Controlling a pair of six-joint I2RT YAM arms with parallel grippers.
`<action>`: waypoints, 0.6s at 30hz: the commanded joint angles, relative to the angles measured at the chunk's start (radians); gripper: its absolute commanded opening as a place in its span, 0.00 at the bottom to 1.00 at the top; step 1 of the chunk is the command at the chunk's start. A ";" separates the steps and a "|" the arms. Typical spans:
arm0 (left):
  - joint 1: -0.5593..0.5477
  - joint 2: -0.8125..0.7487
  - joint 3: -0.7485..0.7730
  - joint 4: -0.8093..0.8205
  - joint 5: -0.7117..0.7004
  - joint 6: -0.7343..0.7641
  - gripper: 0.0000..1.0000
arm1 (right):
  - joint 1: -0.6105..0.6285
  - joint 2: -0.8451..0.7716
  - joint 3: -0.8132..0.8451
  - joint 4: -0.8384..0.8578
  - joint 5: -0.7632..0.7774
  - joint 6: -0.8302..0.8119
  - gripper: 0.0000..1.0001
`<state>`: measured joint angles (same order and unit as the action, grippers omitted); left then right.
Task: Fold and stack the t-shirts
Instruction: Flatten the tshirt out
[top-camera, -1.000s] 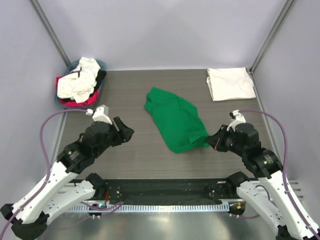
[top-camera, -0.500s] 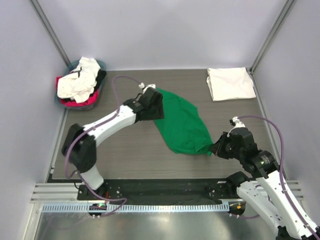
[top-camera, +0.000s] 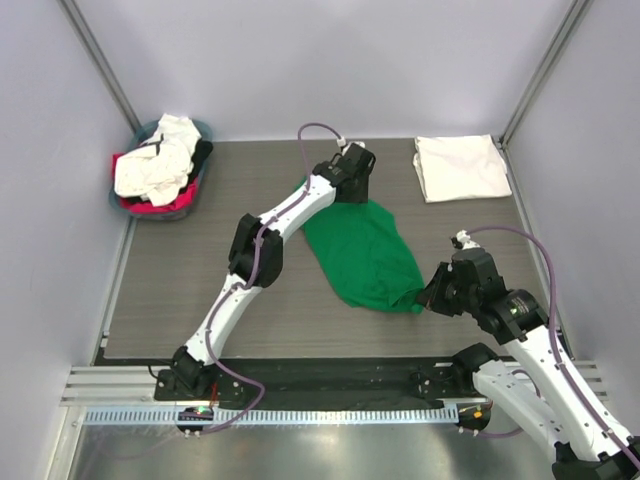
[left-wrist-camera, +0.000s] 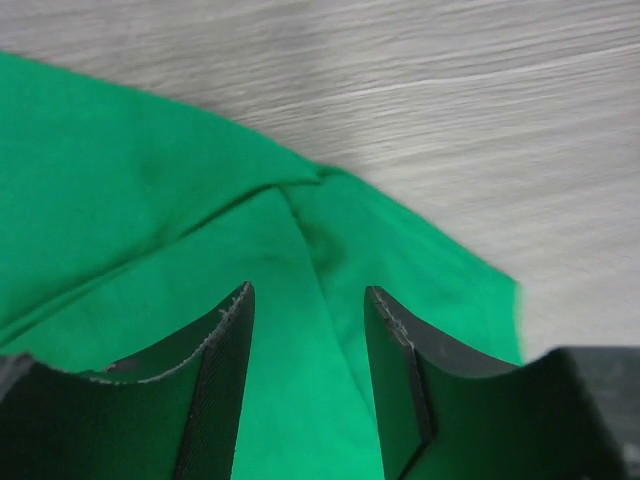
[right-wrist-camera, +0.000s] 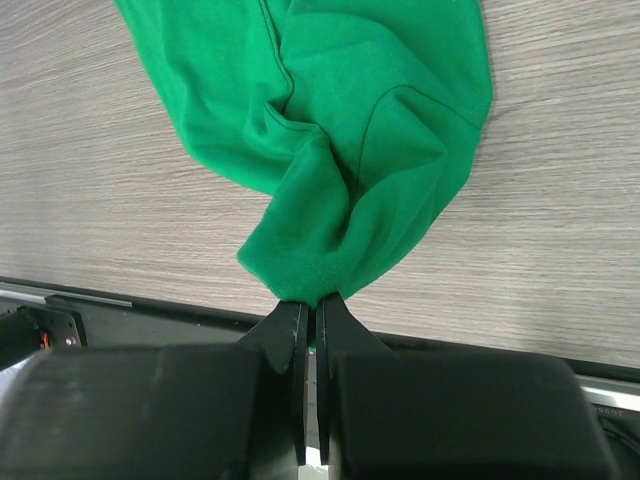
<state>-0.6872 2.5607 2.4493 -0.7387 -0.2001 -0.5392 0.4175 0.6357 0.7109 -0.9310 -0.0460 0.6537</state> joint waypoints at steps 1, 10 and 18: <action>0.029 0.030 0.031 -0.033 -0.012 0.010 0.48 | 0.000 -0.001 0.035 0.021 -0.011 0.009 0.01; 0.049 0.092 0.014 0.058 0.018 -0.036 0.33 | 0.000 -0.010 0.007 0.003 -0.011 0.001 0.01; 0.063 -0.135 -0.275 0.041 -0.042 -0.051 0.00 | 0.000 -0.002 0.016 0.004 0.011 -0.009 0.01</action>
<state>-0.6380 2.5668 2.3108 -0.6716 -0.1982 -0.5831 0.4175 0.6350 0.7105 -0.9367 -0.0528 0.6529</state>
